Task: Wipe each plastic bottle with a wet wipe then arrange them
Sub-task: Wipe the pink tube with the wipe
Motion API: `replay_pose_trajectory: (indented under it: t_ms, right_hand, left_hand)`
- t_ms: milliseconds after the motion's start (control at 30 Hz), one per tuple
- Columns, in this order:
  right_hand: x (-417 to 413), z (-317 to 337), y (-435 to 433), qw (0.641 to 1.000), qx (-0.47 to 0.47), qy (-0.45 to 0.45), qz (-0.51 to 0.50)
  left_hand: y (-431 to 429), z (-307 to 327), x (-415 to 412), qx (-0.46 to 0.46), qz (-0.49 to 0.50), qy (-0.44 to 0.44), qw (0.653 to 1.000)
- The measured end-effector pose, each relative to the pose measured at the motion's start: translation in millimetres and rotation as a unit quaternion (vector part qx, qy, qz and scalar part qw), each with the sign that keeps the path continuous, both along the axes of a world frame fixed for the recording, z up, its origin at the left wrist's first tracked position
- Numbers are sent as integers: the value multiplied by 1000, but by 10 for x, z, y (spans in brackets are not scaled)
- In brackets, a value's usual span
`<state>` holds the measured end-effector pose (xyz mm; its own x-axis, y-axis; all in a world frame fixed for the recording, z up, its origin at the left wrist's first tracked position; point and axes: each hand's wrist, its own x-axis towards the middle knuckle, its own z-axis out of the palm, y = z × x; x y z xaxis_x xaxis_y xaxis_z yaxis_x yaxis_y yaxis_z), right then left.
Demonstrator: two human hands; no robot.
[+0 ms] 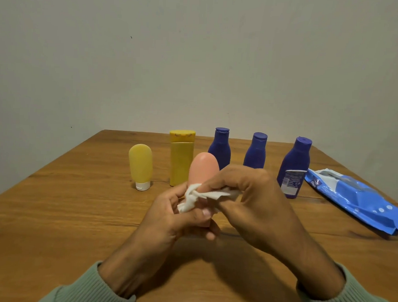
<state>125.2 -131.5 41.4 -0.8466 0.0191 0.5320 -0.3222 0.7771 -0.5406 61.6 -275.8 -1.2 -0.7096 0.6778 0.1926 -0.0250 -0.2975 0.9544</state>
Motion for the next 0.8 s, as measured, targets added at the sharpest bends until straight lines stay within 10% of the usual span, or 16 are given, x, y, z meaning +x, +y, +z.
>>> replay_pose_trajectory:
  t_ms: [800]
  right_hand:
    - [-55,-51,84,977,1,180,-115]
  left_hand:
    - [7,-36,1,-52,-4,29,998]
